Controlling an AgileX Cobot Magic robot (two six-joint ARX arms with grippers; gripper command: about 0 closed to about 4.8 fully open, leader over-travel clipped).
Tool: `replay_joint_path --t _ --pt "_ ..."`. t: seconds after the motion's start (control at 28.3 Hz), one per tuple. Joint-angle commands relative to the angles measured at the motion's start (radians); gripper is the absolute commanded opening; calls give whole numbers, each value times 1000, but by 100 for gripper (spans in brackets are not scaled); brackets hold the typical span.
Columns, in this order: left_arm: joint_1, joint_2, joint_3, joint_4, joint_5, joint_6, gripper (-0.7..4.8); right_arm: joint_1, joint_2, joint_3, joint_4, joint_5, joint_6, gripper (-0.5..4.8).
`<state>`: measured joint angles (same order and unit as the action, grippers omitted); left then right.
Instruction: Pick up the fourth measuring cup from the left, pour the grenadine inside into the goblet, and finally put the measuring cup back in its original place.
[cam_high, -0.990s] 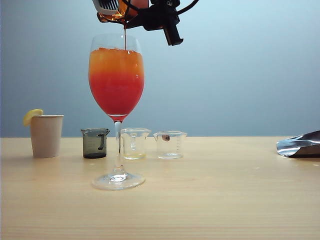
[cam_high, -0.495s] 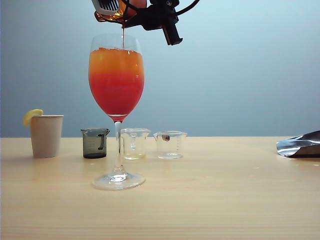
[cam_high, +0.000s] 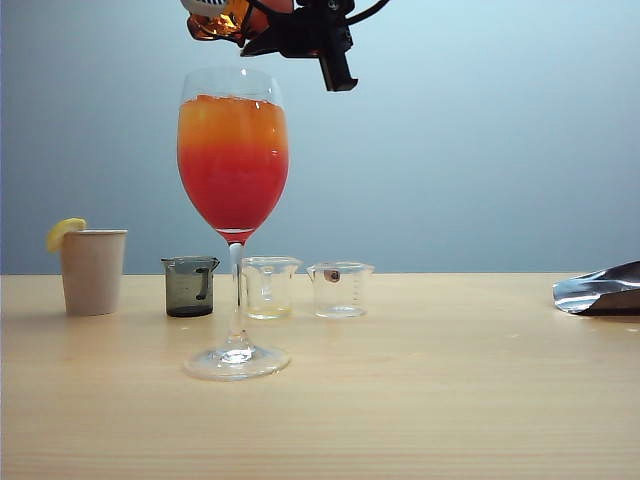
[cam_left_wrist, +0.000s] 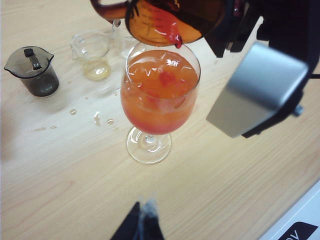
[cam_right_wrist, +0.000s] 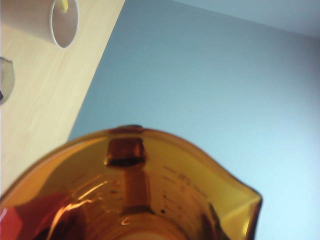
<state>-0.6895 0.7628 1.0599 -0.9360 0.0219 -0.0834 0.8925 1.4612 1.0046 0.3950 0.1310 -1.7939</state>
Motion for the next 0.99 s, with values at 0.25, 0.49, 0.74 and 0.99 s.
replay_joint_path --t 0.25,0.49,0.74,0.99 --pt "1 -2 5 9 -3 1 -5 2 -8 10 29 1 323 144" --pt "1 -2 5 9 -3 0 -5 2 -8 10 29 6 501 144" --pt "1 -2 5 9 -3 1 -5 1 -9 10 29 26 740 144" --pt "1 -2 5 9 -3 1 -5 1 -16 10 27 36 954 144"
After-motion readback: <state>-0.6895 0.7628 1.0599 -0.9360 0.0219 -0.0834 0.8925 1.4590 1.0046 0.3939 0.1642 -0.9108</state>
